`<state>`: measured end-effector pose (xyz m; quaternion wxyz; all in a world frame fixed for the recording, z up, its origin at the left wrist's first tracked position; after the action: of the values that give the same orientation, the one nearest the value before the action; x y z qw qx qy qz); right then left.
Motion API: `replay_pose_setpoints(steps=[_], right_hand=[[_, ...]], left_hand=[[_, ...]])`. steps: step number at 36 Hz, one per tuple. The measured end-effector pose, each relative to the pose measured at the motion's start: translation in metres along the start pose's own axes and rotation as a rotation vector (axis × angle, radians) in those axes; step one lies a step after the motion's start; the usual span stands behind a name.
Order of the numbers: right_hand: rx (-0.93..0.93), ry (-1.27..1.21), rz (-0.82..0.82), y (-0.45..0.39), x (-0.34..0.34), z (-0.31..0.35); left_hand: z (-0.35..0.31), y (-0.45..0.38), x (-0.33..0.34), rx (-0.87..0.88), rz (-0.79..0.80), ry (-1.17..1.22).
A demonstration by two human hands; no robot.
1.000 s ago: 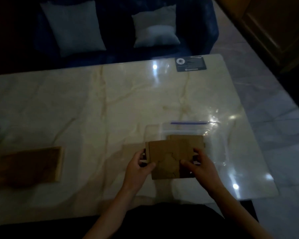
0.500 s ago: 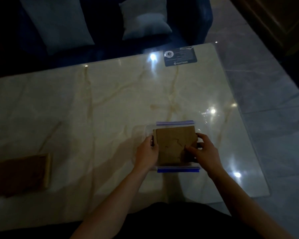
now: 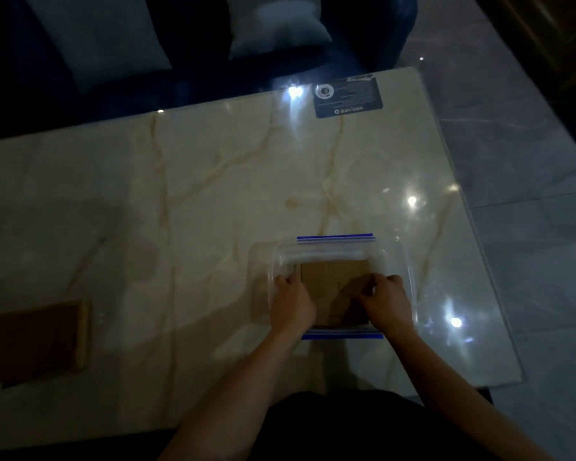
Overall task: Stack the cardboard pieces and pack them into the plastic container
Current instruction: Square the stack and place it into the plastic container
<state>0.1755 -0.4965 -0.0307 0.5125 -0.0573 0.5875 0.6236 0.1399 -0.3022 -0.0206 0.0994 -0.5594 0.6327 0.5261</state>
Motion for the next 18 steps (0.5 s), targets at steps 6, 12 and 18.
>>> replay_pose_setpoints(steps=[6,12,18], right_hand=[[-0.005,0.048,0.004,0.0007,0.0079,-0.0018],[-0.012,0.098,-0.054,0.0041,0.0054,-0.0022],[-0.001,0.011,0.032,0.0035,0.0097,-0.0043]], left_hand=[[0.0001,-0.0038,0.0085,-0.015,0.079,-0.034],[-0.0012,-0.0043,0.0086,-0.003,0.067,-0.069],[-0.0003,-0.0052,0.0112,-0.004,0.088,-0.034]])
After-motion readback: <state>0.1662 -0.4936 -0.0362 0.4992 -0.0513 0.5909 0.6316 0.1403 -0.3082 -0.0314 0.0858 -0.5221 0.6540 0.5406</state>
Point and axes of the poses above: each hand's wrist, its own y-axis away from the middle knuckle, its own x-axis out of the palm, z = x × y, the point moved 8 cm from there along -y, towards the middle knuckle, and after that the axes turned 11 degrees about x, right-handed, at the moved point
